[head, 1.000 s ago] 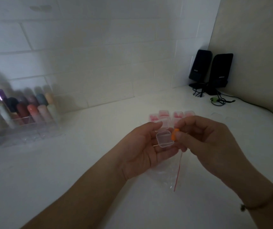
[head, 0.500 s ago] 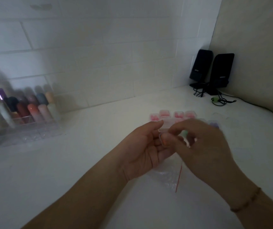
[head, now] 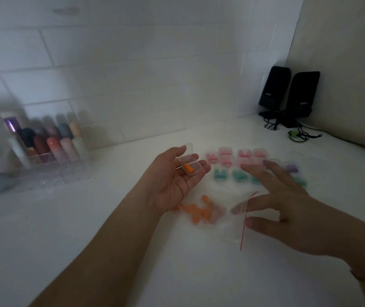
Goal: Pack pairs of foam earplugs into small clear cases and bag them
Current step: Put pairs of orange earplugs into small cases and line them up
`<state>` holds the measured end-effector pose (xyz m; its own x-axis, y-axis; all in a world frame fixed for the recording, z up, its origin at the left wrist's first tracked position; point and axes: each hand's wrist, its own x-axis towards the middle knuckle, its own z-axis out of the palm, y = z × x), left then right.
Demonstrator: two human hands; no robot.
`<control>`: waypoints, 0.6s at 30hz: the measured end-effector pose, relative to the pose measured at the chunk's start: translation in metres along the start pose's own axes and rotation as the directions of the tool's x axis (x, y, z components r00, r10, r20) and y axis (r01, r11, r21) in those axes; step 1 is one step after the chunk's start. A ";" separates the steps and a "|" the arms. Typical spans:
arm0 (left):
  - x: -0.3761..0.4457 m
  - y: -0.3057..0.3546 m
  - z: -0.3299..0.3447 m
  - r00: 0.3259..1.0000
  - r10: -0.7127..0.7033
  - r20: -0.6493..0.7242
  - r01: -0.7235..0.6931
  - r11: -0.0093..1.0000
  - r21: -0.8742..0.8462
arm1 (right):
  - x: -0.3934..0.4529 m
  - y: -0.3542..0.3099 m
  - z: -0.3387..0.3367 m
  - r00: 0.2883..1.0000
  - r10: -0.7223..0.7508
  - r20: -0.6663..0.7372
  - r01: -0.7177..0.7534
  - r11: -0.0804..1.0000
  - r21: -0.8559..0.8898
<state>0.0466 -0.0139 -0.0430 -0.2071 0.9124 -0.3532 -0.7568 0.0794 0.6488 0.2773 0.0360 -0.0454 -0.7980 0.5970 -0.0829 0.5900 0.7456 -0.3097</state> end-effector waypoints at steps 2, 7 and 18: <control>0.001 -0.001 -0.001 1.000 -0.006 -0.008 0.006 1.000 0.001 | 0.003 -0.010 0.003 0.999 0.008 0.041 -0.005 0.998 -0.062; 0.004 -0.006 0.000 0.999 -0.038 -0.019 0.038 0.999 -0.012 | 0.020 -0.023 0.034 0.986 -0.054 -0.156 0.043 0.996 -0.072; 0.004 -0.008 0.001 0.998 -0.047 -0.029 0.046 0.999 -0.015 | 0.038 -0.038 0.049 0.931 -0.067 -0.358 0.048 0.997 -0.060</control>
<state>0.0524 -0.0109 -0.0486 -0.1896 0.8955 -0.4026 -0.7747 0.1155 0.6217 0.2180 0.0158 -0.0833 -0.7383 0.6122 0.2829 0.5570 0.7900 -0.2561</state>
